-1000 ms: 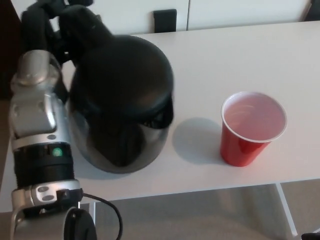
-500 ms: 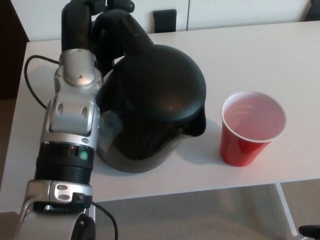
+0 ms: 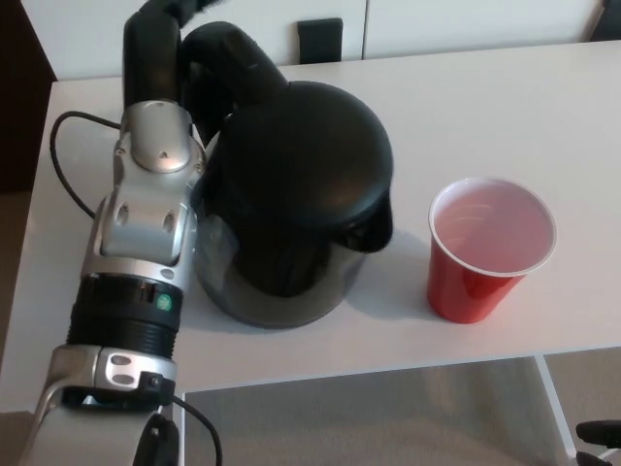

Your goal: The robot walk towards a table in front and uses its left hand to pick up the pot from the base and pour water to the cup on the right hand side

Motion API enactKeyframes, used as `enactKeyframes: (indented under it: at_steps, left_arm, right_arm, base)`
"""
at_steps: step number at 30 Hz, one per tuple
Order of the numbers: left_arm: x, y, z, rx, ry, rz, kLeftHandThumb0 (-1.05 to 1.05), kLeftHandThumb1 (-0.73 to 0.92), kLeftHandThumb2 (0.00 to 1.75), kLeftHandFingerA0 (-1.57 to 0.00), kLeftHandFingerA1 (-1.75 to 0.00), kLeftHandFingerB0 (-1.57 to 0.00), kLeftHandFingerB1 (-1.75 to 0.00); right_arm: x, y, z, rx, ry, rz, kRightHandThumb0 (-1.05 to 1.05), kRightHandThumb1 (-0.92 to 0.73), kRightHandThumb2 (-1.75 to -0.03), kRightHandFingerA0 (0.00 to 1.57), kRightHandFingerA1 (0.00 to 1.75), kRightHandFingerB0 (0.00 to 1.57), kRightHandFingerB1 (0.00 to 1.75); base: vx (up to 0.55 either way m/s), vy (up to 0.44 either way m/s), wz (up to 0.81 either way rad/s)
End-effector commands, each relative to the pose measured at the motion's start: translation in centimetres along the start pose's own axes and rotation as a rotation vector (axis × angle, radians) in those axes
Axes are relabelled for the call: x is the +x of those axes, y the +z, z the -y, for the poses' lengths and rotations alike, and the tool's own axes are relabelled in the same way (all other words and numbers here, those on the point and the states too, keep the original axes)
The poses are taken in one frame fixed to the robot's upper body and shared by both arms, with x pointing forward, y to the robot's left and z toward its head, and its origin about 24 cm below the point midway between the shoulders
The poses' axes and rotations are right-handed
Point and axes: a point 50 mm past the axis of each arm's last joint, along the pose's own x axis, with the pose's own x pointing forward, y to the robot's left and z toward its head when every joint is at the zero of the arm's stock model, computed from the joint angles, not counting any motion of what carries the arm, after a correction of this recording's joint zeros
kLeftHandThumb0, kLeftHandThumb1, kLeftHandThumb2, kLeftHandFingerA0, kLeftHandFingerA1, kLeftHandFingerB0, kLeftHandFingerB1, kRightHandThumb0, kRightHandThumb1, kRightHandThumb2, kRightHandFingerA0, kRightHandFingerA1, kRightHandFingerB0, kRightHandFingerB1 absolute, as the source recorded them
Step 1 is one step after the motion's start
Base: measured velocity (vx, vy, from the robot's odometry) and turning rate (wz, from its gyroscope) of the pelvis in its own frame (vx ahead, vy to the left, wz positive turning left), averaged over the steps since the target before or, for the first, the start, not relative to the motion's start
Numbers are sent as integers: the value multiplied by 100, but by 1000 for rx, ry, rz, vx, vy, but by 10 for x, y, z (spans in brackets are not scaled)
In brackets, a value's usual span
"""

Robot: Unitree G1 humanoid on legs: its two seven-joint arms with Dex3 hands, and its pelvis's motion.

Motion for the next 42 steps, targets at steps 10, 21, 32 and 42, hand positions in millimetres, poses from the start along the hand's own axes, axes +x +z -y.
enactKeyframes:
  at_steps: [10, 21, 32, 42]
  left_arm:
    - [11, -9, -27, 102, -131, -75, -55, 36, 72, -4, -35, -5, -18]
    - [7, -29, -36, 298, -246, -113, -54, 35, 71, -4, -35, -5, -18]
    - [-1, -48, -56, 546, -397, -179, -59, 40, 70, -8, -37, -3, -16]
    - [-11, -65, -92, 622, -431, -229, -65, 41, 79, -3, -29, -3, -13]
  right_arm:
    - [-1, 5, 11, -1, -24, 13, -36, -56, -57, 79, 51, 62, 45]
    - [0, 8, 13, 3, -33, 16, -34, -56, -55, 82, 51, 62, 44]
    - [0, 8, 13, -5, -32, 12, -35, -56, -55, 78, 50, 60, 44]
    - [0, 4, 12, 10, -26, -1, -36, -55, -55, 80, 52, 63, 45]
  base:
    - [0, 0, 0]
    - [0, 0, 0]
    - [0, 0, 0]
    - [0, 0, 0]
